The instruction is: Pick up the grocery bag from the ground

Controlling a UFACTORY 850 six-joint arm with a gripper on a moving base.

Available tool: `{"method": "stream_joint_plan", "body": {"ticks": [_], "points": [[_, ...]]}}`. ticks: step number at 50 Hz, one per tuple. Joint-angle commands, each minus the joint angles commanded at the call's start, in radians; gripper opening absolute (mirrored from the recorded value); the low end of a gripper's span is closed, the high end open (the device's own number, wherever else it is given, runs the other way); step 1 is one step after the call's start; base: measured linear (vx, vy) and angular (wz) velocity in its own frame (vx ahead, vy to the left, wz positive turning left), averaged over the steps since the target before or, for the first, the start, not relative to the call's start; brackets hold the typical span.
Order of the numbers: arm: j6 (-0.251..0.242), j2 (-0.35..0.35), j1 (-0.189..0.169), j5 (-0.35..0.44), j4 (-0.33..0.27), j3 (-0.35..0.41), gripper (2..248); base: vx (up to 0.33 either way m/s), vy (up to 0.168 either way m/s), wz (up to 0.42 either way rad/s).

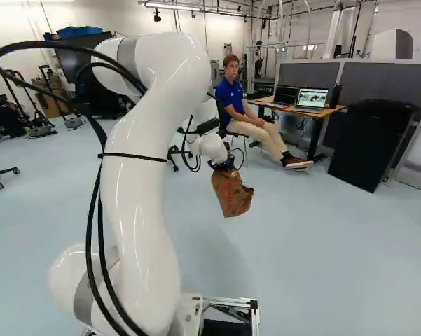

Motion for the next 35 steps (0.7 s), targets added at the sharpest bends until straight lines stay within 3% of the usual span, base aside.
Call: {"method": "stream_joint_plan", "body": {"ticks": [35], "points": [[0.096,0.129,0.027,0.085,0.0,0.138,22,0.0,0.0,0.0]]}}
